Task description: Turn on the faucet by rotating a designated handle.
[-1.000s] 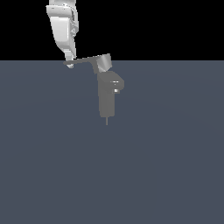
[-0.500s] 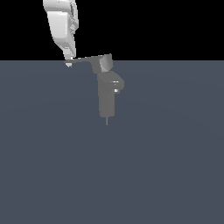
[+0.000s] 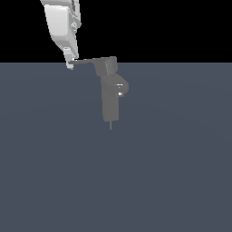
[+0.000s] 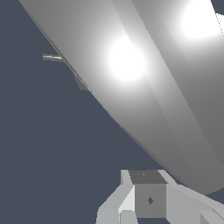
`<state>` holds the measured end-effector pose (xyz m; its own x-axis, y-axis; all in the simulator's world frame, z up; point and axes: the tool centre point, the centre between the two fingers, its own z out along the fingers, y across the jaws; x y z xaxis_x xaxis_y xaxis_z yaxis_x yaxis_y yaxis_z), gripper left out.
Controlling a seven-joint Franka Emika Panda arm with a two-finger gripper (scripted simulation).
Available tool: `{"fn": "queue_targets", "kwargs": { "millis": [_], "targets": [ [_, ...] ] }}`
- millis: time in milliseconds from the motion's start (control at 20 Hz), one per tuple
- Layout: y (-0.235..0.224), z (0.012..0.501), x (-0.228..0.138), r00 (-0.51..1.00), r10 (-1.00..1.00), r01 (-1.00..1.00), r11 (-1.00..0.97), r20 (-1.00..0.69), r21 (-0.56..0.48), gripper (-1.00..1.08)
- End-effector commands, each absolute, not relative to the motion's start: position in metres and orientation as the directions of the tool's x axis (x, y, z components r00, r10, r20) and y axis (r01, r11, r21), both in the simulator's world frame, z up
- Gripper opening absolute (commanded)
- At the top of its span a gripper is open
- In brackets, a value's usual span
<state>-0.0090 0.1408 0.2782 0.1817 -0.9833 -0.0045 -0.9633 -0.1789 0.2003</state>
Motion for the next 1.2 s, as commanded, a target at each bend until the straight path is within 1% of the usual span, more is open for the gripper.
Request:
{"fn": "queue_targets", "kwargs": {
  "millis": [0,50,1150],
  "targets": [
    [0.142,0.284,-0.015,0.185,-0.983,-0.964,-0.182,-0.004,0.196,-1.0],
    [0.141,0.278,-0.011,0.182,-0.983,-0.963,-0.179,-0.003,0.201,-1.0],
    [0.073,0.295,-0.064,0.184,-0.983,-0.963,-0.181,-0.004,0.197,-1.0]
  ]
}}
